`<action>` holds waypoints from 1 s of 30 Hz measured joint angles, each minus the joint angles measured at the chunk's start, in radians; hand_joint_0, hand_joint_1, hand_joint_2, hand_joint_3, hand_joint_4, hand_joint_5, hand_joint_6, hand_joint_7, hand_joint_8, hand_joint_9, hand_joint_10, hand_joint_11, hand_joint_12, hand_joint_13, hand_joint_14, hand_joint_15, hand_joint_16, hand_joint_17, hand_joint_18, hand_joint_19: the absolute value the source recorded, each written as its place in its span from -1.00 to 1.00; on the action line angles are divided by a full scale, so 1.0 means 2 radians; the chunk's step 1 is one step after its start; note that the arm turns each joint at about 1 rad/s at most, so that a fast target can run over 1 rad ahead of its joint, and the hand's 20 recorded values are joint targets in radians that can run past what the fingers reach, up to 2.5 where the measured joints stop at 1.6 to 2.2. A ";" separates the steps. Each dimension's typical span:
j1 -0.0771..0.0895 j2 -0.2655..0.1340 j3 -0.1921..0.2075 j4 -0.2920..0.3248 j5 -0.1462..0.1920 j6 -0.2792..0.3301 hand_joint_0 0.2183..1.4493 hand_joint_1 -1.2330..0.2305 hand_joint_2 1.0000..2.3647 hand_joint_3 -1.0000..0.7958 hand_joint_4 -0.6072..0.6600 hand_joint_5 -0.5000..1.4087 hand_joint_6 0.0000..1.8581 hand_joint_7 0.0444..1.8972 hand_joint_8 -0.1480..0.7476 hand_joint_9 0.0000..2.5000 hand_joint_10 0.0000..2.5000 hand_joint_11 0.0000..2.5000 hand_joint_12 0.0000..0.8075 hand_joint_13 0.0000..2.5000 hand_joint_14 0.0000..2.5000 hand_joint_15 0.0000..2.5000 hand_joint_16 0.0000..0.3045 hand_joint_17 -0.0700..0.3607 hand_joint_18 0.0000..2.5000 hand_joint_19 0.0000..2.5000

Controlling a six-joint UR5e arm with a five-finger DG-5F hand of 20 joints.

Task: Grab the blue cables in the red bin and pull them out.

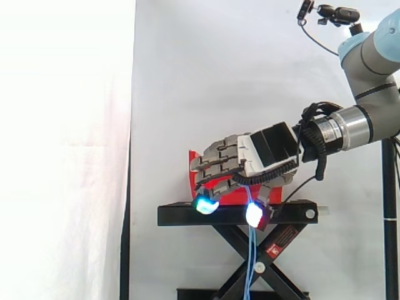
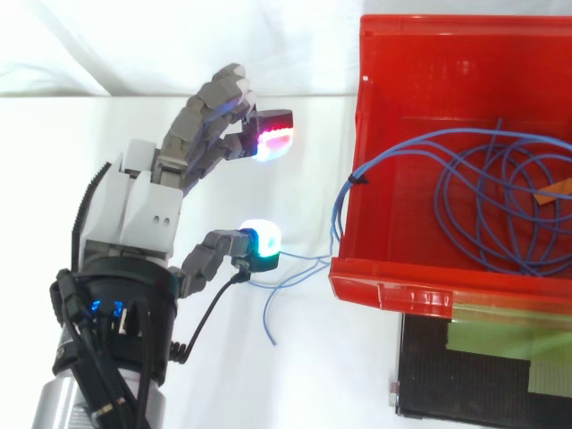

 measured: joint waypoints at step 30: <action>-0.012 0.000 0.014 -0.063 -0.004 -0.046 -0.06 -0.37 -1.00 -1.00 0.40 0.09 -0.98 -0.50 -0.14 -0.68 -0.99 -0.79 -0.21 -0.81 -0.99 -0.79 -0.73 -0.24 -0.80 -0.57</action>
